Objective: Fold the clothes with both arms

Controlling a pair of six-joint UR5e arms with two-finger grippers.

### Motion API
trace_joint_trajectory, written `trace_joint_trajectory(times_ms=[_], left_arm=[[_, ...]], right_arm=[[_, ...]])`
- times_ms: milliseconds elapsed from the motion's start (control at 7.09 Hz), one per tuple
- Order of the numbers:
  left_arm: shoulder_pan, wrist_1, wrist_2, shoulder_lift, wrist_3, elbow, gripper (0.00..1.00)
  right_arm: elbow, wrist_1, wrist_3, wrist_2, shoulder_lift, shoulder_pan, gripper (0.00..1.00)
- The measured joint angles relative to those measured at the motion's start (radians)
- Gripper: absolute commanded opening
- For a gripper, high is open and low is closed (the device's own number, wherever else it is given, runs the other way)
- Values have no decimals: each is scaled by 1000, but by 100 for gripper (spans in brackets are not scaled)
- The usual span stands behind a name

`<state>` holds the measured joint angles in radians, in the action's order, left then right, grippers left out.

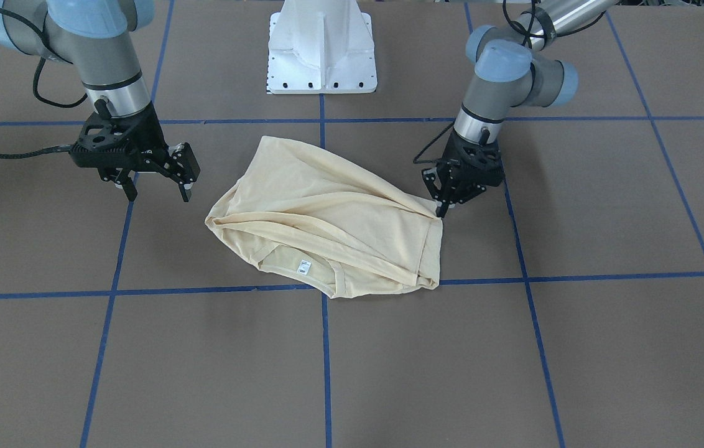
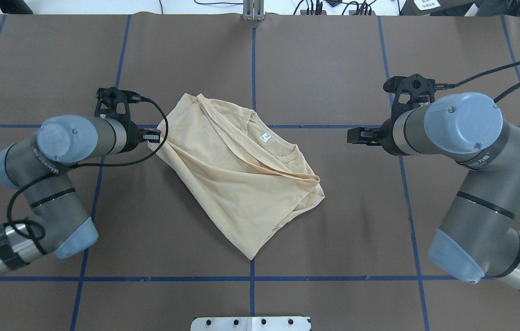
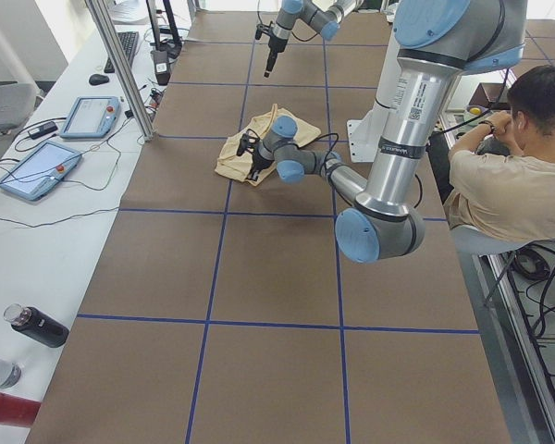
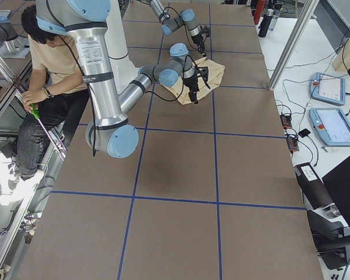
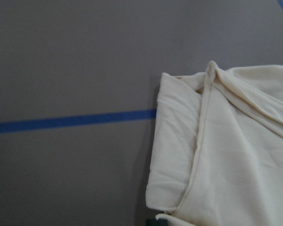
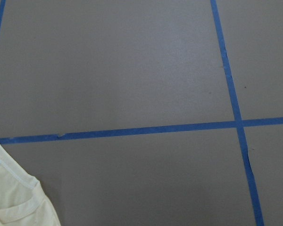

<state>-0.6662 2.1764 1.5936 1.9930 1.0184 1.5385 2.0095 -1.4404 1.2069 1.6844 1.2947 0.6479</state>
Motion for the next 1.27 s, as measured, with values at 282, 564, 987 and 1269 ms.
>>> trace_joint_trajectory(times_ms=[282,564,987,1269], left_arm=[[-89,16,11,210,-48,-264,0],[-124,90,56,357,-59,-445,99],[-135,233,78,331,-87,-492,100],[-151,304,117,263,-143,-461,100]], right_arm=[[-4,0,4,-1,-6,-2,100],[-25,0,15,-5,-37,-11,100],[-129,-1,112,-32,-165,-55,100],[-269,-1,209,-86,-302,-94,85]])
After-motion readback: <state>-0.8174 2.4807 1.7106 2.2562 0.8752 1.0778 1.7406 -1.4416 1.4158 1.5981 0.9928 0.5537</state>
